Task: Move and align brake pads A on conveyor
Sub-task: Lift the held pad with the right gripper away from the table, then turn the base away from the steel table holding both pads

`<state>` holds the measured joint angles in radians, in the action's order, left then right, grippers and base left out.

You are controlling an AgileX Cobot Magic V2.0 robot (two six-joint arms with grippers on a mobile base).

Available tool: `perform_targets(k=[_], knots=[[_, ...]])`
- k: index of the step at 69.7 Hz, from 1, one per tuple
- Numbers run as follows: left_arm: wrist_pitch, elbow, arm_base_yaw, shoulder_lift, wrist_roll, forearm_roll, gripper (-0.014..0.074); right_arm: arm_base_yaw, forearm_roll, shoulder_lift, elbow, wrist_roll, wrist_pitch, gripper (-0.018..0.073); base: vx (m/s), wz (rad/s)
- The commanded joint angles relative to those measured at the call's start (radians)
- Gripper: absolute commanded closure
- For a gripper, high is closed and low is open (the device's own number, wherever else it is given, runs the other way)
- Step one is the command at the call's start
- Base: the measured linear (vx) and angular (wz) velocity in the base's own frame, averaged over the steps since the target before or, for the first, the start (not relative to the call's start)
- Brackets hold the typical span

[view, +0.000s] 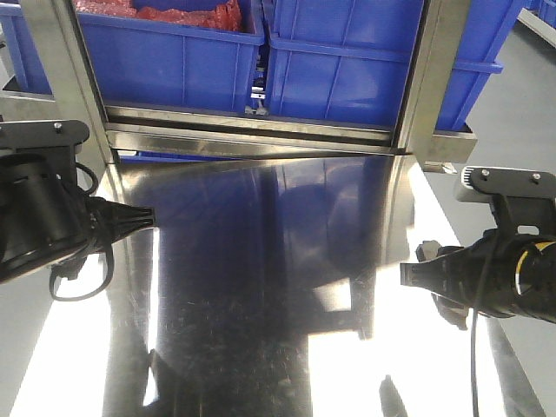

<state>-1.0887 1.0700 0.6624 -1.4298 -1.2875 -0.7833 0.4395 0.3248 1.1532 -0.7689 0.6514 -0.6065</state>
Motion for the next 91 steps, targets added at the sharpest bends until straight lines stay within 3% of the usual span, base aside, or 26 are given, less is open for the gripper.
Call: perform_targets(k=[1, 58, 91], knots=[[0.000, 0.026, -0.001, 0.035, -0.004, -0.064, 0.0443, 0.000, 0.023, -0.024, -0.030, -0.002, 0.050, 0.0405, 0.00, 0.00], [0.000, 0.026, -0.001, 0.035, -0.004, -0.064, 0.0443, 0.000, 0.023, -0.024, -0.030, -0.002, 0.050, 0.0405, 0.00, 0.02], [0.000, 0.026, -0.001, 0.035, -0.004, -0.064, 0.0443, 0.000, 0.023, -0.024, -0.030, -0.002, 0.050, 0.0405, -0.10, 0.39]])
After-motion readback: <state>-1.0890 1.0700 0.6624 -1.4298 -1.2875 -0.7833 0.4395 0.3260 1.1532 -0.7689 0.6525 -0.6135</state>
